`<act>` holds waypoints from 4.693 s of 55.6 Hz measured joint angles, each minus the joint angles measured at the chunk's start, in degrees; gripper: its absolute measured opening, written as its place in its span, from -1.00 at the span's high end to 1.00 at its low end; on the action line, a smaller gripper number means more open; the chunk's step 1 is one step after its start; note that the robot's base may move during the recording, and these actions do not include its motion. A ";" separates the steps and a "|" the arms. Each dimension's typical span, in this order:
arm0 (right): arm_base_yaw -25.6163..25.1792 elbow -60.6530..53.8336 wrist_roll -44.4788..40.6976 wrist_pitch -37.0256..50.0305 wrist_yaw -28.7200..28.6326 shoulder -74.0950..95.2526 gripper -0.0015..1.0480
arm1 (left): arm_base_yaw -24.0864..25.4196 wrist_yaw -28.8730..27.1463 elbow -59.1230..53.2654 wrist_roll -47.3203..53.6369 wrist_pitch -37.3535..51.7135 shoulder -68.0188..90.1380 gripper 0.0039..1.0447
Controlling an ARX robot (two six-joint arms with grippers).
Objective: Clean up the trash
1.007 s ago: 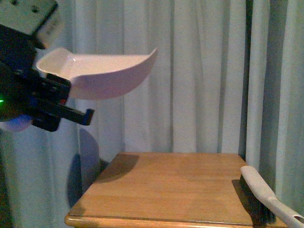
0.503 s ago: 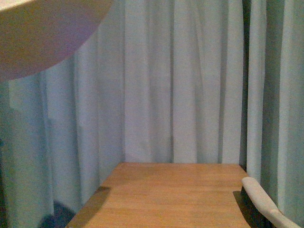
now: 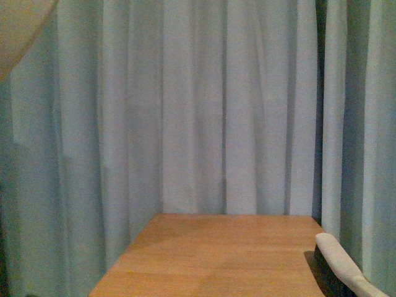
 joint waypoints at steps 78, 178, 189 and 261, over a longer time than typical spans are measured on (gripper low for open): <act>12.07 57.77 38.27 -21.11 -9.35 85.20 -0.86 | 0.09 0.04 0.00 -0.42 0.00 -0.04 0.45; 22.27 21.57 1.44 -2.05 15.45 19.06 0.60 | 0.09 0.04 0.00 -0.42 0.00 -0.04 0.45; 21.40 16.57 0.87 -2.34 15.54 12.46 0.60 | 0.09 0.02 0.00 -0.42 0.00 -0.04 0.45; 18.08 14.86 0.74 -1.68 15.37 11.50 0.60 | 0.20 0.04 -0.26 -0.44 -0.02 -0.26 0.45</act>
